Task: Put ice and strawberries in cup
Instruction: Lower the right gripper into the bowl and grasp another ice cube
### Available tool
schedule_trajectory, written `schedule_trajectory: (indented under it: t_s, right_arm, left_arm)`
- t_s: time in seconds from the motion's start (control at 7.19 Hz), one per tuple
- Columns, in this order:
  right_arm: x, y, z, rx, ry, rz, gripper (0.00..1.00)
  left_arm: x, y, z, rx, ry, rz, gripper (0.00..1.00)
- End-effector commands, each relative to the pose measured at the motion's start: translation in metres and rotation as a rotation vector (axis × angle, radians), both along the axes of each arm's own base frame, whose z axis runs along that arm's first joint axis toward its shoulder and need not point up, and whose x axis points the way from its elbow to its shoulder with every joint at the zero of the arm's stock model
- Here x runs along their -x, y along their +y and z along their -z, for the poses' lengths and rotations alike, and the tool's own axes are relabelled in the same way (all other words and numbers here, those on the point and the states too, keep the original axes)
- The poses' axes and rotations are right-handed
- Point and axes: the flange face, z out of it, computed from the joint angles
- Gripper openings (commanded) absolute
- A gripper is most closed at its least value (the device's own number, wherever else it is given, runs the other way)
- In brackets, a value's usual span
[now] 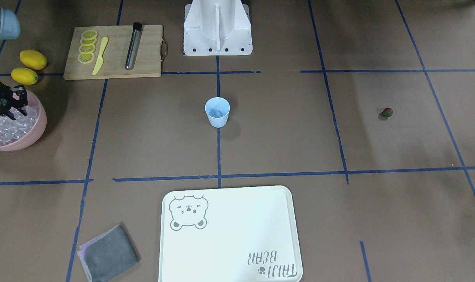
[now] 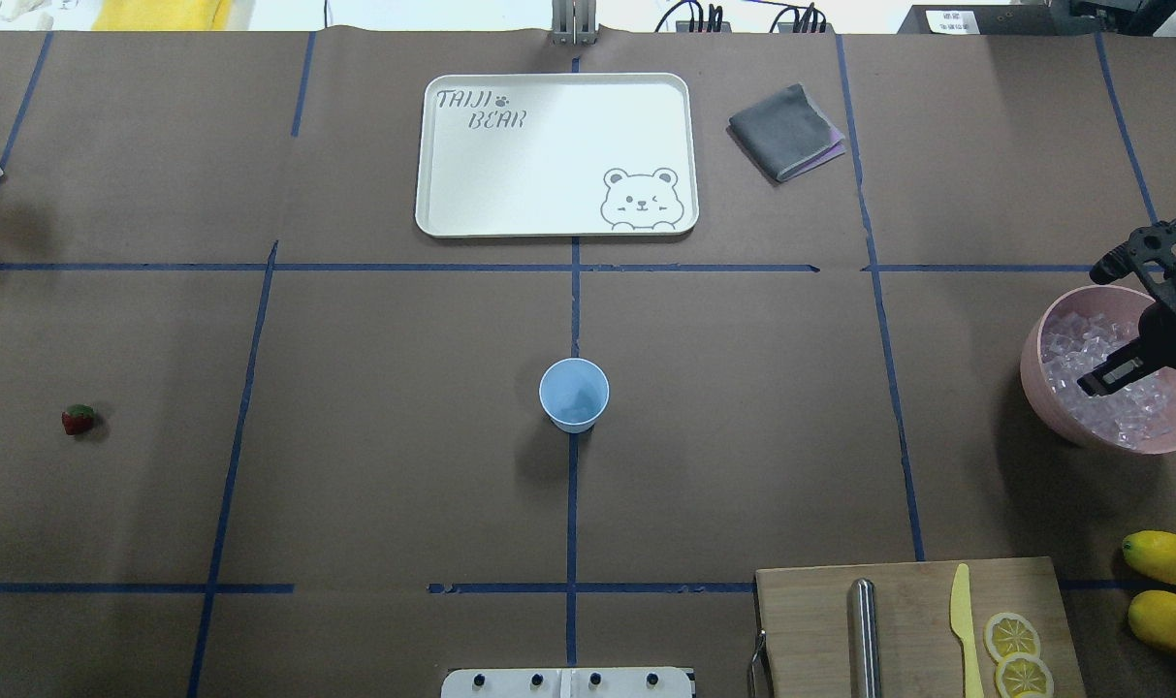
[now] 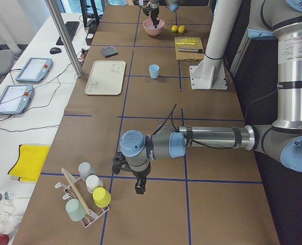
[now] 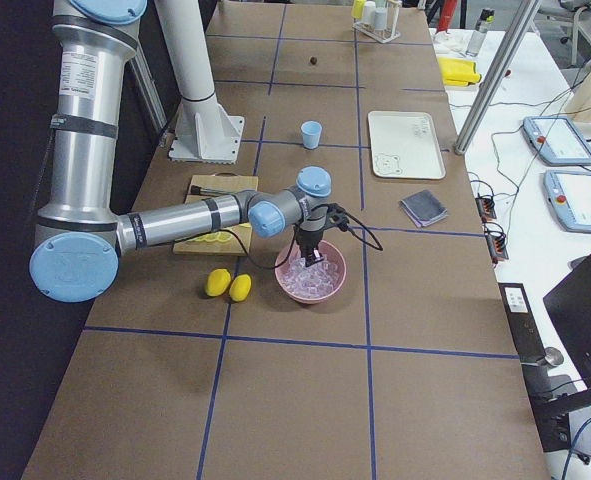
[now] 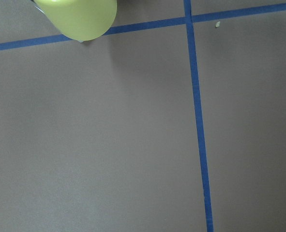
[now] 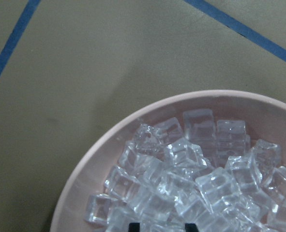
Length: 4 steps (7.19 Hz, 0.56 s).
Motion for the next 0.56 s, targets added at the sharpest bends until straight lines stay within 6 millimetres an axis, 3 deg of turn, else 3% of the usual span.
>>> schedule_trajectory:
  t_s: [0.0, 0.14, 0.42]
  right_arm:
    - [0.001, -0.001, 0.006, -0.005, -0.013, 0.005, 0.02]
    - [0.0, -0.001, 0.017, -0.018, -0.026, 0.002, 0.02]
    - [-0.029, -0.005, 0.054, 0.002, -0.022, -0.055, 0.02]
  left_arm:
    - [0.0, 0.0, 0.0, 0.0, 0.0, 0.0, 1.0]
    - [0.0, 0.0, 0.0, 0.0, 0.0, 0.0, 1.0]
    - [0.001, 0.0, 0.001, -0.002, -0.002, 0.001, 1.0]
